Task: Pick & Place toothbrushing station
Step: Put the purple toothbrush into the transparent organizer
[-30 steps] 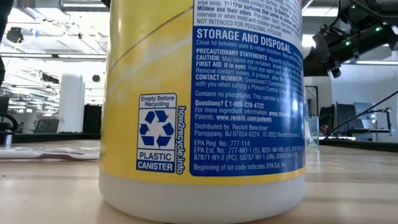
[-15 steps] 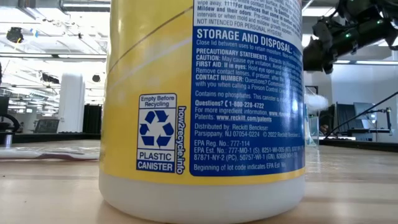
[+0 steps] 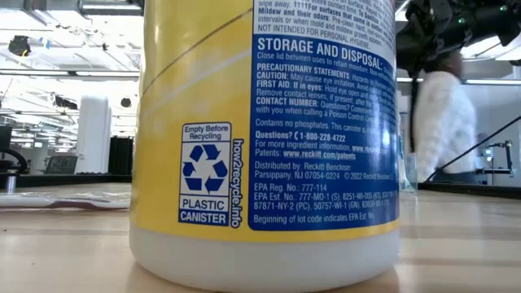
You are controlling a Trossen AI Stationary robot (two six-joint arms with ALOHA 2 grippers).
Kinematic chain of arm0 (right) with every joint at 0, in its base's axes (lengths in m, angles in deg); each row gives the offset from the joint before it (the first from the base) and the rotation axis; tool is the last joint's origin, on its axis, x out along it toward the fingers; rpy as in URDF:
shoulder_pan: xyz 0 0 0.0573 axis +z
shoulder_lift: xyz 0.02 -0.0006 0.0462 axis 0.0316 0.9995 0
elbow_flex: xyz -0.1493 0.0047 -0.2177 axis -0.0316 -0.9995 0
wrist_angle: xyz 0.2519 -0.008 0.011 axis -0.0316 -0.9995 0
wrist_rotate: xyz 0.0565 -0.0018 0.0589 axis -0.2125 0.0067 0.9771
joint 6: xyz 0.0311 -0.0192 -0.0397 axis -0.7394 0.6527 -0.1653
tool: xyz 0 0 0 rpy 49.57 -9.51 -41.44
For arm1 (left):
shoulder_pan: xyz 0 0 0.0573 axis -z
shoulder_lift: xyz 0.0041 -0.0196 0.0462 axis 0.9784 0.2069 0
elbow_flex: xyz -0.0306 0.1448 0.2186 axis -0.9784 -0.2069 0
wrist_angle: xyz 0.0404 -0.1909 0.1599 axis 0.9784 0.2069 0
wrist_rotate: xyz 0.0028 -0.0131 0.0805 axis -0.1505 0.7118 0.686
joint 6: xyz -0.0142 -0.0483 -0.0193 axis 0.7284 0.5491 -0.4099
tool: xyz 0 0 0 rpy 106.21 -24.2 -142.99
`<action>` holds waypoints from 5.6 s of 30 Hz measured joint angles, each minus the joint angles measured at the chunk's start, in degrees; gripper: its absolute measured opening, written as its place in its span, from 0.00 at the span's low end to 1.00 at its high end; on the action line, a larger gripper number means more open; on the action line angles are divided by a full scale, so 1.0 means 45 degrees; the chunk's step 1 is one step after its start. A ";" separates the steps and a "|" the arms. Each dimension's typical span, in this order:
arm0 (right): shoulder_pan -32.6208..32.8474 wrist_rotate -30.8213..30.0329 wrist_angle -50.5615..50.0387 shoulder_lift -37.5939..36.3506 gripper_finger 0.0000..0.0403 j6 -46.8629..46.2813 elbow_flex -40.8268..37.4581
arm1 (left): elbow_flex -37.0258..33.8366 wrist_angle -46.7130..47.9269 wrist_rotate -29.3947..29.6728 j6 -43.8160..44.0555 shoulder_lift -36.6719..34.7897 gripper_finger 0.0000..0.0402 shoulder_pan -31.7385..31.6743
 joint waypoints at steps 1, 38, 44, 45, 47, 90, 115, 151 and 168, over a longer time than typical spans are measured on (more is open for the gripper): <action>0.0181 -0.0010 -0.0001 0.0000 0.40 0.0000 0.0000 | 0.0000 0.0354 -0.0011 0.0364 0.0000 0.21 0.0117; 0.1238 -0.1126 0.0004 0.0000 0.33 0.0000 -0.0001 | -0.2738 0.1818 -0.1100 0.9066 0.0121 0.23 0.4087; 0.1238 -0.1128 0.0002 0.0000 0.33 0.0000 -0.0005 | -0.2924 0.1422 -0.1097 0.9128 0.0121 0.30 0.4170; 0.1238 -0.1128 0.0000 0.0000 0.33 0.0000 -0.0005 | -0.2924 0.1404 -0.1095 0.9128 0.0142 0.32 0.4170; 0.1238 -0.1126 0.0000 0.0000 0.33 0.0000 -0.0005 | -0.2924 0.1366 -0.1094 0.9138 0.0194 0.35 0.4170; 0.1238 -0.1123 -0.0103 0.0000 0.33 -0.0001 -0.0005 | -0.2919 0.1149 -0.1080 0.8748 0.1447 0.27 0.3945; 0.1234 -0.1126 -0.0111 0.0000 0.33 -0.0005 -0.0005 | -0.2851 0.1280 -0.1631 0.8863 0.2243 0.27 0.3976; 0.1234 -0.1063 -0.0122 0.0029 0.33 -0.0005 -0.0010 | -0.2132 0.1698 0.1587 0.8822 0.2025 0.03 0.3951; 0.2227 -0.1001 0.1277 0.1213 0.33 -0.0004 -0.0010 | -0.2123 -0.1163 0.7398 0.3722 -0.0487 0.03 0.3047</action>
